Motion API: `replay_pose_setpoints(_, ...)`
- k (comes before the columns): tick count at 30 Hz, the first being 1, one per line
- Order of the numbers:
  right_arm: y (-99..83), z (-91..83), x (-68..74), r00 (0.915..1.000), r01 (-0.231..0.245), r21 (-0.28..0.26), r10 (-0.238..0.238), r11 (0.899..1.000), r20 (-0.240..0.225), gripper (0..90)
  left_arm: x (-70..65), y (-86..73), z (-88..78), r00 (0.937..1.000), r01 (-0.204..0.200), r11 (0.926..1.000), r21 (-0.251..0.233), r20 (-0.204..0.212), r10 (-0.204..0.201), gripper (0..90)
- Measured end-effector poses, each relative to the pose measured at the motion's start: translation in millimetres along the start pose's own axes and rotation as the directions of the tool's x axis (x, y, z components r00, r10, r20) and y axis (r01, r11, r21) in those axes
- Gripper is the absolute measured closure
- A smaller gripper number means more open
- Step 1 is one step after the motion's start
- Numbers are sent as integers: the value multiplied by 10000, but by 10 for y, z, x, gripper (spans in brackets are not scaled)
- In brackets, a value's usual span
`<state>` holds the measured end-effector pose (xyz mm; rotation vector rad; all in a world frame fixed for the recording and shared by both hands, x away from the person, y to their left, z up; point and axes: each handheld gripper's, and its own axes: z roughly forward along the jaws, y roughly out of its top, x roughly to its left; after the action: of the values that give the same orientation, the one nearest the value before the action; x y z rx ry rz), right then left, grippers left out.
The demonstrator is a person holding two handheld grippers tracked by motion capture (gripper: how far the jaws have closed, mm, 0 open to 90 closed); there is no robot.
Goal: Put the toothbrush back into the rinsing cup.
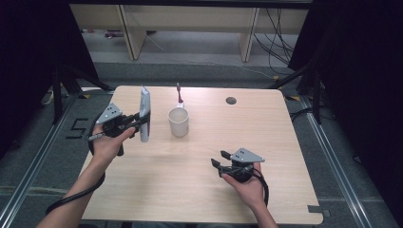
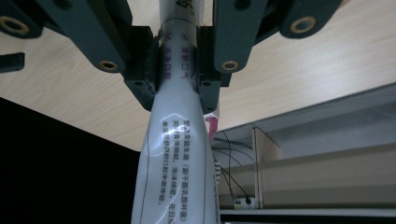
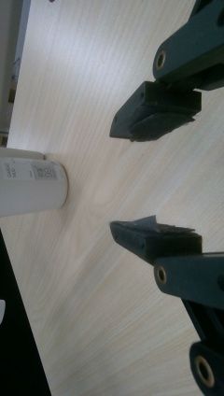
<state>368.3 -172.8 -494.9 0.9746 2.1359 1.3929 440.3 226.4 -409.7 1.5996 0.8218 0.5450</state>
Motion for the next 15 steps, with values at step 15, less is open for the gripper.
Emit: replay_pose_setpoints(15,-16,4,-8,9997,-193,76,194,9998,-140,485,-125,144,193,9995,-40,9942,-1077,322,75,736)
